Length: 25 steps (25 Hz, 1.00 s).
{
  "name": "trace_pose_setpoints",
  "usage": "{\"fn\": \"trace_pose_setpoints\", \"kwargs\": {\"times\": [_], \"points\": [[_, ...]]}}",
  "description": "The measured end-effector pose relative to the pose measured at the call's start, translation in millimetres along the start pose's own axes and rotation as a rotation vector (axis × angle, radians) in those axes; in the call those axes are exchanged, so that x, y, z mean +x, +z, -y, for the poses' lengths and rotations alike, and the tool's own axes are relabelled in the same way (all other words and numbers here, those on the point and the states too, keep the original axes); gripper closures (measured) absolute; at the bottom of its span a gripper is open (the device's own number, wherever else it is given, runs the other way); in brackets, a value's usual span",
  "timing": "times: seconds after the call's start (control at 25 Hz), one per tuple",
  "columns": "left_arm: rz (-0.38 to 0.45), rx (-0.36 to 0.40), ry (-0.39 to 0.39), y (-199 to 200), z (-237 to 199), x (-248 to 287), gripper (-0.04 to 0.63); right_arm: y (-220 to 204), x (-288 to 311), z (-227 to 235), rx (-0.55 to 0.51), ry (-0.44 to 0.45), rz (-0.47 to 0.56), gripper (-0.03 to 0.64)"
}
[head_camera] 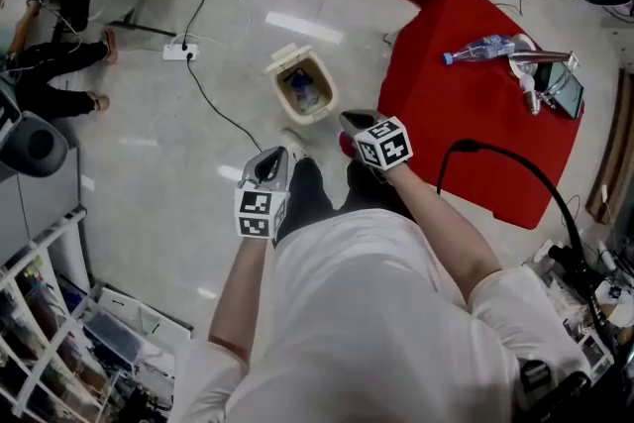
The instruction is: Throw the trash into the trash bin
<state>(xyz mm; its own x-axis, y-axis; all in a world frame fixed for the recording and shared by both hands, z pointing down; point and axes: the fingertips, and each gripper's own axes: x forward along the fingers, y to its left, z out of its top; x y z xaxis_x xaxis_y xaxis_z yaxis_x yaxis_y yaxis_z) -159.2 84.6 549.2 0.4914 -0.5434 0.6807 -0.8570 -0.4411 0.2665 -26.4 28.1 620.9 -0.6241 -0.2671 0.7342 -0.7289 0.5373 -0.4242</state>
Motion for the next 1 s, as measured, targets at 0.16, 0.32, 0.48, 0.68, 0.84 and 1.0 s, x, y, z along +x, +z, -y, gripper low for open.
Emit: {"fn": "trace_pose_setpoints", "kwargs": {"times": [0.16,0.32,0.48,0.68,0.84,1.0], "points": [[-0.005,-0.058,-0.019,6,15,-9,0.589,-1,-32,-13,-0.024,0.032,0.034,0.614],[0.001,-0.045,-0.027,14,25,-10,0.589,-4,-52,-10,-0.025,0.006,0.055,0.614],[0.009,-0.034,-0.036,19,37,-13,0.589,-5,-70,-9,-0.031,-0.011,0.072,0.614],[0.018,-0.029,-0.043,27,47,-9,0.591,4,-88,0,0.011,-0.022,0.115,0.614],[0.023,-0.027,-0.069,34,57,-3,0.591,12,-99,7,0.026,-0.025,0.147,0.614],[0.022,-0.019,-0.072,36,64,2,0.59,10,-107,13,0.02,-0.035,0.149,0.614]]}}
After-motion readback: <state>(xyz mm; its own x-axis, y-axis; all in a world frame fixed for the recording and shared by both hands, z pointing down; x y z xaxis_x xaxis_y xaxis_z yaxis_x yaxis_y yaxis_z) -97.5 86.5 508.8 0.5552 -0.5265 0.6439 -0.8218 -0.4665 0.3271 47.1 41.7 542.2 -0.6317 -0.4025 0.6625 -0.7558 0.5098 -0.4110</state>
